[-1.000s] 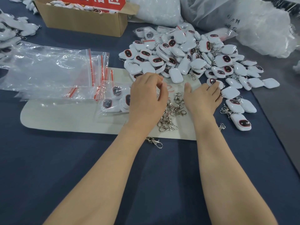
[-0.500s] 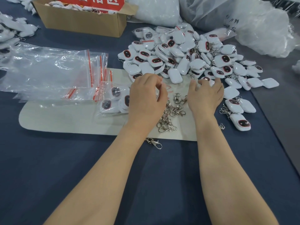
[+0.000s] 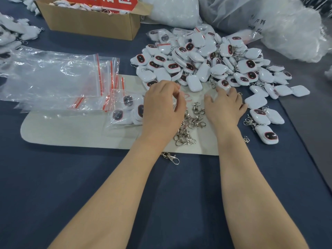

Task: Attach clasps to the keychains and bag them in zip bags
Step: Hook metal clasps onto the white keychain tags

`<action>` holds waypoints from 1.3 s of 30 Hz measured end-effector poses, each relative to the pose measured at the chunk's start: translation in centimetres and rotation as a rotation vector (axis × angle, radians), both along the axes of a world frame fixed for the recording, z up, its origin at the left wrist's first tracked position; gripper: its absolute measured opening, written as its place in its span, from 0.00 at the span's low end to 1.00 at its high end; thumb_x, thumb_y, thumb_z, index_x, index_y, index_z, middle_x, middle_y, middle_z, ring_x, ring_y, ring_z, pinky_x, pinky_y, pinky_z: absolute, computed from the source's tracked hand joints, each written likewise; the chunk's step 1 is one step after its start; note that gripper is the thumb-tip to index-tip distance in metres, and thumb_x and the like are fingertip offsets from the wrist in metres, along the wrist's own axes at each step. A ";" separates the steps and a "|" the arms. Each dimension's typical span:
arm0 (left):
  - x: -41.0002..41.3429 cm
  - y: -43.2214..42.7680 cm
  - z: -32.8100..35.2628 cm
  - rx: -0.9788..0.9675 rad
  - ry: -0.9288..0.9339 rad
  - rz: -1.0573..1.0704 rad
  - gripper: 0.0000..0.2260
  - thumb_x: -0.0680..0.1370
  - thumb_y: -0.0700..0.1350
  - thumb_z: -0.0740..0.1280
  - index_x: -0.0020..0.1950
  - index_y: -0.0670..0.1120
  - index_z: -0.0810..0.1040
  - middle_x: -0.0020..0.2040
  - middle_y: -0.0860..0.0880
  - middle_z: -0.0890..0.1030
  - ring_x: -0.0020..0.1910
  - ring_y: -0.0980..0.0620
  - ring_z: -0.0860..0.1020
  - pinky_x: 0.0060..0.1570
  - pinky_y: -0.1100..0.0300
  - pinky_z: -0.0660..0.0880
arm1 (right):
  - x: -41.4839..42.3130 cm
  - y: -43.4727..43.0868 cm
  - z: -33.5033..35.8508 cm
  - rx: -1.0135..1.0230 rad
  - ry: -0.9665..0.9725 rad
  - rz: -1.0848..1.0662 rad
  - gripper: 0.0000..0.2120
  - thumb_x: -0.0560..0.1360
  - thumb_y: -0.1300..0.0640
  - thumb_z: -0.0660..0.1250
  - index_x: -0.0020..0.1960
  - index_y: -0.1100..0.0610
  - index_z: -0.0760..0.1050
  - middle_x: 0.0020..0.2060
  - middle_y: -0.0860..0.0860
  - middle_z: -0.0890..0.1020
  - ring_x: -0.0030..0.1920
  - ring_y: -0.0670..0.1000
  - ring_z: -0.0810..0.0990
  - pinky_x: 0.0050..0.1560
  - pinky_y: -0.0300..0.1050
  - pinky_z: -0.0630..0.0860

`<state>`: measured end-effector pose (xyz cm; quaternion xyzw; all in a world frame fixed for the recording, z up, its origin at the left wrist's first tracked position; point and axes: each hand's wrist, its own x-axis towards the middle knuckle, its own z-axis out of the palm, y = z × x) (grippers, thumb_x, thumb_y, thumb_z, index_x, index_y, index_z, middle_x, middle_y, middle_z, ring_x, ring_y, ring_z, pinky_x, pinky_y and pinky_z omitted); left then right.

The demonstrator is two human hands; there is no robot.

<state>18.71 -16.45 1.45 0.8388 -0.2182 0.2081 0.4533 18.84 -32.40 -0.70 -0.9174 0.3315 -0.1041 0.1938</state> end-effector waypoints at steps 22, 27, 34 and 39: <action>0.1 -0.2 -0.1 0.005 -0.008 0.002 0.06 0.77 0.41 0.64 0.41 0.41 0.74 0.45 0.46 0.79 0.47 0.47 0.74 0.51 0.52 0.70 | 0.4 2.4 0.4 -0.034 -0.221 0.107 0.15 0.78 0.50 0.64 0.63 0.53 0.72 0.61 0.53 0.76 0.66 0.56 0.70 0.69 0.53 0.59; 0.1 -0.2 -0.2 0.009 -0.017 -0.001 0.06 0.77 0.40 0.63 0.40 0.42 0.74 0.45 0.45 0.79 0.47 0.46 0.74 0.51 0.52 0.70 | 0.5 2.7 0.4 -0.063 -0.104 0.237 0.15 0.80 0.51 0.60 0.66 0.45 0.73 0.67 0.49 0.73 0.73 0.53 0.63 0.74 0.60 0.48; 0.1 -0.2 -0.2 0.007 -0.014 -0.004 0.06 0.77 0.40 0.64 0.40 0.43 0.73 0.46 0.46 0.79 0.48 0.47 0.74 0.51 0.53 0.69 | 0.2 3.1 0.8 0.162 -0.380 0.204 0.14 0.77 0.64 0.63 0.62 0.59 0.70 0.60 0.56 0.74 0.59 0.54 0.74 0.53 0.38 0.66; 0.2 -0.2 -0.3 0.003 -0.007 -0.003 0.05 0.77 0.40 0.64 0.41 0.42 0.75 0.47 0.46 0.80 0.49 0.47 0.74 0.52 0.55 0.68 | 0.5 3.2 1.8 0.405 -0.587 0.183 0.14 0.78 0.63 0.63 0.63 0.59 0.71 0.57 0.55 0.75 0.54 0.49 0.74 0.53 0.36 0.68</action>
